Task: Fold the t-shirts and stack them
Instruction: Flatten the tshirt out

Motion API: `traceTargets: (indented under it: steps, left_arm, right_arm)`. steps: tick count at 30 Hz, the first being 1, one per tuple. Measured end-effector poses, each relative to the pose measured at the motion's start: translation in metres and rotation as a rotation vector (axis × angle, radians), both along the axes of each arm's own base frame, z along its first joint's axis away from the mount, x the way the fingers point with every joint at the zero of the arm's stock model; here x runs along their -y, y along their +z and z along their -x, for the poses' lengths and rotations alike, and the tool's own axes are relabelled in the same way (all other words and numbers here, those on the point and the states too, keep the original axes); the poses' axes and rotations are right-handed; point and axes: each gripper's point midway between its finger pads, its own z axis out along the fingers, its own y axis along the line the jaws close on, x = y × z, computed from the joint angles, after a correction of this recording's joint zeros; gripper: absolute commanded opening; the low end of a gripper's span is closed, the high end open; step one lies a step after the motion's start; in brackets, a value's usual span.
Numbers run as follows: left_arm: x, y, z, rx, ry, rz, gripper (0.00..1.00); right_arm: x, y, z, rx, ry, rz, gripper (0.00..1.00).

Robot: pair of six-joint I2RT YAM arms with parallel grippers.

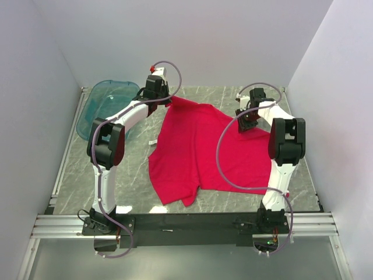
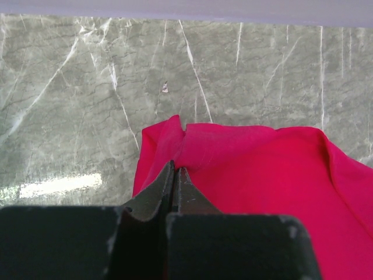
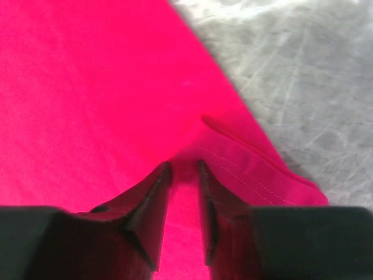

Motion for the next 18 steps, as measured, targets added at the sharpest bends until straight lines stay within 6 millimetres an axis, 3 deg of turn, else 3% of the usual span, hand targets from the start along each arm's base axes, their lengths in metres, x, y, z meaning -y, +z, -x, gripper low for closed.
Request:
traceTargets:
  steps: [3,6,12,18]
  left_arm:
    - [0.0,0.0,0.0,0.001,0.0,0.0,0.0]
    - [0.0,0.0,0.0,0.001,0.0,0.0,0.0]
    - [0.0,0.0,0.0,0.001,0.0,0.0,0.0]
    - [0.003,0.012,-0.009,0.028,0.004,0.009,0.0]
  right_arm:
    - [0.004,-0.001,-0.002,-0.003,-0.027,0.018,0.12]
    - [0.006,-0.001,-0.002,-0.004,-0.047,0.024,0.01]
    - [0.009,0.002,-0.004,0.003,-0.073,0.034,0.0]
    - [0.027,0.028,-0.026,0.085,-0.162,0.028,0.0]
